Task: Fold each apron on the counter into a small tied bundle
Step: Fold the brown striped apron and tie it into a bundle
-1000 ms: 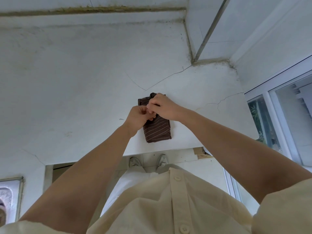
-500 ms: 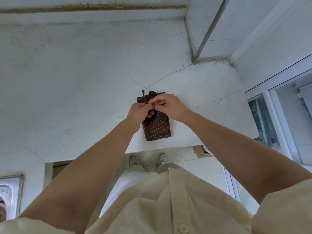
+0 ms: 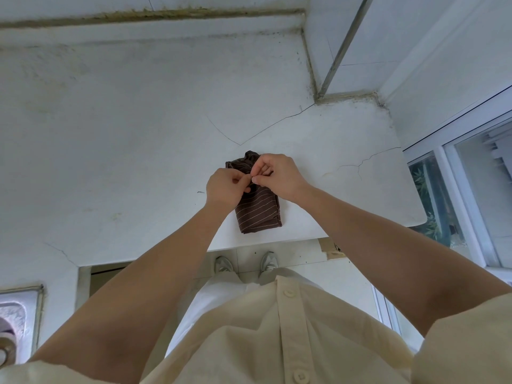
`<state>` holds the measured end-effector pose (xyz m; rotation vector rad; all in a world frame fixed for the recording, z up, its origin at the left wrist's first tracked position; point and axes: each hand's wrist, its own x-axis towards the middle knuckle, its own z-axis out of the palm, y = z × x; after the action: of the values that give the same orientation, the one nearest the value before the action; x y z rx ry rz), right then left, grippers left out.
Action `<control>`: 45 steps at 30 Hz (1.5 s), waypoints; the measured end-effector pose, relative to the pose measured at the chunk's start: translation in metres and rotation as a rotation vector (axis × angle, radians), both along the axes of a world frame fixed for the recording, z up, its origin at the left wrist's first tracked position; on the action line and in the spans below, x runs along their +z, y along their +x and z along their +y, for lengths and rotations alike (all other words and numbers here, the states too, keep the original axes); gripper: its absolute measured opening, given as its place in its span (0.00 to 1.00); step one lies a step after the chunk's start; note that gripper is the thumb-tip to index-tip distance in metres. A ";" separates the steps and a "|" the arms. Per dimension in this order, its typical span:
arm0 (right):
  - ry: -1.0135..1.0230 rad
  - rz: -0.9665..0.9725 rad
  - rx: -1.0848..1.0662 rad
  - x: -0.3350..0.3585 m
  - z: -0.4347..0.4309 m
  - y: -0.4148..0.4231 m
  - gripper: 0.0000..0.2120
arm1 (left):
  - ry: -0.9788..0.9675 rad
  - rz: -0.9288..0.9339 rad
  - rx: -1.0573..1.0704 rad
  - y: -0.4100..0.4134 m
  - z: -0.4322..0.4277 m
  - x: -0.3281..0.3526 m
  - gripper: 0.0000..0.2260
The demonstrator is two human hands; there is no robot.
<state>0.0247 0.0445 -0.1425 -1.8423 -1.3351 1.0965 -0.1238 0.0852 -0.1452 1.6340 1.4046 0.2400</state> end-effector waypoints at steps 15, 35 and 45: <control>0.009 0.006 -0.053 -0.002 -0.001 -0.003 0.13 | 0.167 0.149 -0.219 -0.007 -0.008 -0.001 0.08; -0.021 -0.161 0.018 0.000 -0.004 -0.001 0.08 | 0.313 0.005 -0.301 -0.048 -0.002 -0.005 0.11; -0.128 -0.335 0.066 -0.004 -0.003 -0.014 0.15 | -0.179 -0.471 0.146 -0.031 -0.011 0.008 0.16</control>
<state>0.0112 0.0419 -0.1463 -2.1618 -1.5536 0.9531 -0.1549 0.0746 -0.1369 1.2289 1.1433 0.5316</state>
